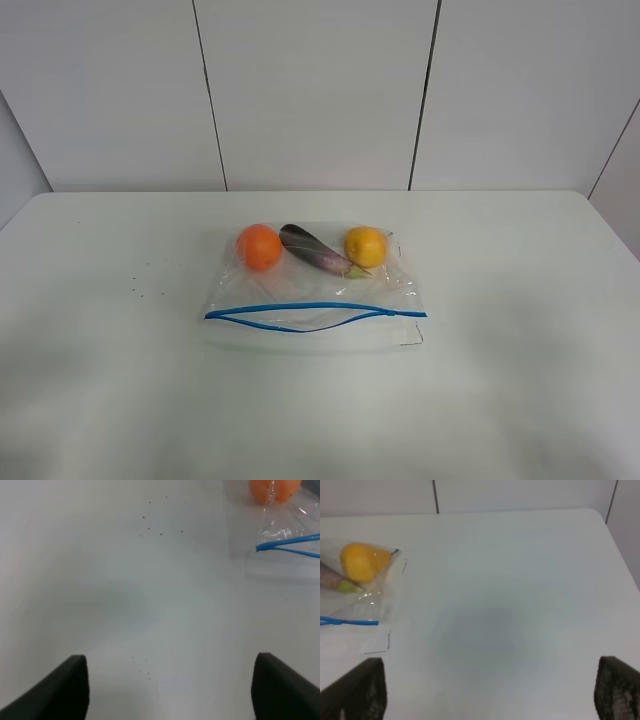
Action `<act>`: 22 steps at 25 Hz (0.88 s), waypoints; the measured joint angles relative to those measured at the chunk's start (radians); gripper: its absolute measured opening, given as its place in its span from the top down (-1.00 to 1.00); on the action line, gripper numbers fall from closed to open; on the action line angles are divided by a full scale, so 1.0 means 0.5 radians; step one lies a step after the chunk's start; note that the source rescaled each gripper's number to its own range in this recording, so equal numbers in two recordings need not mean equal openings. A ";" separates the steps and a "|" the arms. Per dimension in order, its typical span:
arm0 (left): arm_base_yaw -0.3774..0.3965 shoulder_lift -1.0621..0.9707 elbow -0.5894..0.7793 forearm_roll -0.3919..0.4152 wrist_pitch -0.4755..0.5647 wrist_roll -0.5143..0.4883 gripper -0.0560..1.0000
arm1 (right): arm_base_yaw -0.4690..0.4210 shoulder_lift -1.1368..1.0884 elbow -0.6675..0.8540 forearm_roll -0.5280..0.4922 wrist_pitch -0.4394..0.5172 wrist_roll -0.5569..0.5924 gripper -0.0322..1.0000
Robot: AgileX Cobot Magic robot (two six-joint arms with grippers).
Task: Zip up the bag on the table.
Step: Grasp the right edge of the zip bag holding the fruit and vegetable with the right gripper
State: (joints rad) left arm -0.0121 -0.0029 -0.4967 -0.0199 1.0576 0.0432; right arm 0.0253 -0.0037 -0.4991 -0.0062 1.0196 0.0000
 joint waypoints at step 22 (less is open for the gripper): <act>0.000 0.000 0.000 0.000 0.000 0.000 -0.91 | 0.000 0.879 -0.180 0.012 -0.040 0.000 -0.71</act>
State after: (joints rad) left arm -0.0121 -0.0029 -0.4967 -0.0199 1.0576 0.0432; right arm 0.0253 0.4357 -0.5889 0.0000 0.9995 0.0000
